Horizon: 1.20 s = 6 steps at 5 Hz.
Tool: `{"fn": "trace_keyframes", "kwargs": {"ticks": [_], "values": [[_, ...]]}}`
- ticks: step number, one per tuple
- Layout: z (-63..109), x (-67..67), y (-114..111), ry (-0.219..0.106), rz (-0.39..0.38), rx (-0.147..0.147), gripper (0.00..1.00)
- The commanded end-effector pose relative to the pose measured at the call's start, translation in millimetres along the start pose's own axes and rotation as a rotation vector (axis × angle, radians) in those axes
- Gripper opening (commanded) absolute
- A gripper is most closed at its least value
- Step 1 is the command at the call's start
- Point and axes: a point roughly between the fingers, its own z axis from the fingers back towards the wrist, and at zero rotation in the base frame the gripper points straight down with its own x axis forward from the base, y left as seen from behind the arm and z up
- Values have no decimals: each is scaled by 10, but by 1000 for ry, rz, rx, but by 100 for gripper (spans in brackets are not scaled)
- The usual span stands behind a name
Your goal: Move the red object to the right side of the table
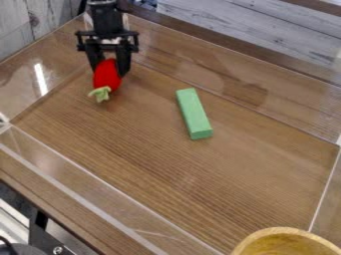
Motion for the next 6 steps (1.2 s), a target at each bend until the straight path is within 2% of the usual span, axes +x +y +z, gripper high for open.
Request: {"fn": "trace_keyframes", "kwargs": {"ticks": [1,2,4,5,6], "values": [[124,-55,-33,-60,-13,25,100],[82,-144,-41,-60,-10,23,0],[561,-194,-355,-120,-117,3,0],[565,-241,-653,-113,-187,-4,0],[479,-277,-951,-98,-259,3,0]]}}
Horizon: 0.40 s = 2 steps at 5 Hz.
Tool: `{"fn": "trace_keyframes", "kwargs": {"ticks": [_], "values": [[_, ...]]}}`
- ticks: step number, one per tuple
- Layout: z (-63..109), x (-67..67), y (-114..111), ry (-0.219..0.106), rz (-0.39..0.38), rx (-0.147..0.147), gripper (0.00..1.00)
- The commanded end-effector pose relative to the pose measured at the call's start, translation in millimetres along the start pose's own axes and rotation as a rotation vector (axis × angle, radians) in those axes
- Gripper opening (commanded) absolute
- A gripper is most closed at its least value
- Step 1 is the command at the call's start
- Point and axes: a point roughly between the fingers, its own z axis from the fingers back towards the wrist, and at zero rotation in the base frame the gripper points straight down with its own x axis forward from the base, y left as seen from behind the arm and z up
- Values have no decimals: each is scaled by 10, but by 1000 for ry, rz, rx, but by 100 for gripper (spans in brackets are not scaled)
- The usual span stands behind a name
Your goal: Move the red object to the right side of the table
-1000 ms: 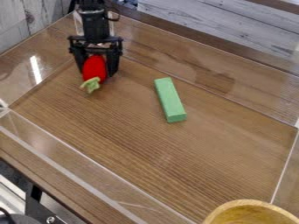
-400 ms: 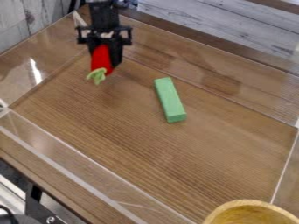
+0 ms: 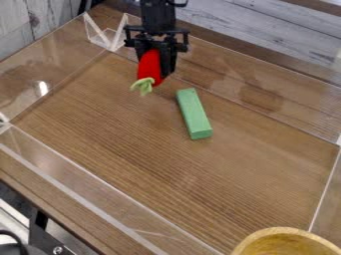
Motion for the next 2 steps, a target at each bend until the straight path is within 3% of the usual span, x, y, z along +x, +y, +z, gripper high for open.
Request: {"fn": "trace_keyframes", "kwargs": {"ticks": [1,2], "values": [[311,37,-308,-117,4,20,0],[243,107,-541,-126,21,19,0]]}}
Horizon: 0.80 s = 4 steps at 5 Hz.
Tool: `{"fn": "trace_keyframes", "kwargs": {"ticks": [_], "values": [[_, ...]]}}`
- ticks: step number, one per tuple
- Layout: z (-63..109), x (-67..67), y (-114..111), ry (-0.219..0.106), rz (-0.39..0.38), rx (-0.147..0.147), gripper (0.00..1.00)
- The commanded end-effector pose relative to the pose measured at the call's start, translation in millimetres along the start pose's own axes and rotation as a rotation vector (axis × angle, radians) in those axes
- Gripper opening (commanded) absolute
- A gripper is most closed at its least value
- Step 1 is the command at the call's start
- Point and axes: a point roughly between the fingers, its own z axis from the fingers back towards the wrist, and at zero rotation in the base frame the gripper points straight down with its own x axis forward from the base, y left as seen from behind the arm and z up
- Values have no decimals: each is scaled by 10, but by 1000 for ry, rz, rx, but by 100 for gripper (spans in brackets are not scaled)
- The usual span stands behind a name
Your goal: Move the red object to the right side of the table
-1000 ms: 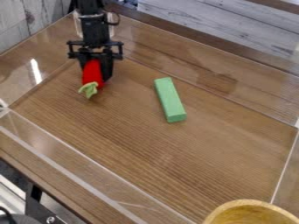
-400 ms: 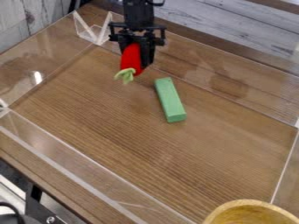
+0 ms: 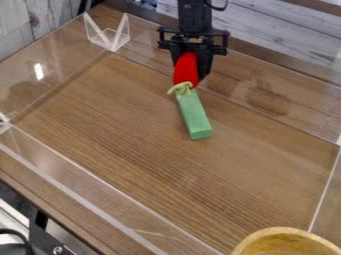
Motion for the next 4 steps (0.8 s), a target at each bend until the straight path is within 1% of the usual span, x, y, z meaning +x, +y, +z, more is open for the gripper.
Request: {"fn": "trace_keyframes", "kwargs": {"ticks": [1,3,4], "values": [[291,20,-183,-94,17,-9,0],[457,-104,-179,-131,-9,-40,0],[759,-98,-209,-141,-70,-48,0]]}}
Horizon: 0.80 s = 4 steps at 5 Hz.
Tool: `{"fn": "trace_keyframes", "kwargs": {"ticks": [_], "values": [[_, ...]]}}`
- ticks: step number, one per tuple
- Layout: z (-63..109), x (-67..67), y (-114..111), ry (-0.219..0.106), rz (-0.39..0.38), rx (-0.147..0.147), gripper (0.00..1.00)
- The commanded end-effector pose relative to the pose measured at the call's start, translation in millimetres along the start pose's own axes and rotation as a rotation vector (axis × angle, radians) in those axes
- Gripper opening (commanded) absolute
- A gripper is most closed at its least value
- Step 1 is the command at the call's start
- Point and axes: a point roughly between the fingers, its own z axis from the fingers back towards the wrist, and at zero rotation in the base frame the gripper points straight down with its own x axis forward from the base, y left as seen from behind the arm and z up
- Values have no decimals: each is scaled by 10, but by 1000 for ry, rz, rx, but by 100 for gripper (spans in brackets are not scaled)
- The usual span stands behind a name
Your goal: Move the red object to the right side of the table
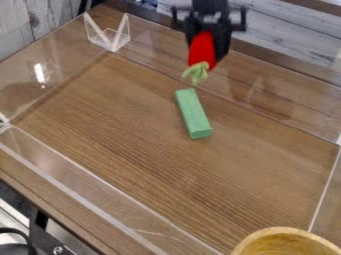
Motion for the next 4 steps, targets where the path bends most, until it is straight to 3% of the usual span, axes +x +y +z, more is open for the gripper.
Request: {"fn": "trace_keyframes", "kwargs": {"ticks": [1,3,4], "values": [[460,13,-134,-78,-99,15,0],[-46,51,-276,-13,-210,54,0],[-155,57,-399,13,-266,63,0]]}}
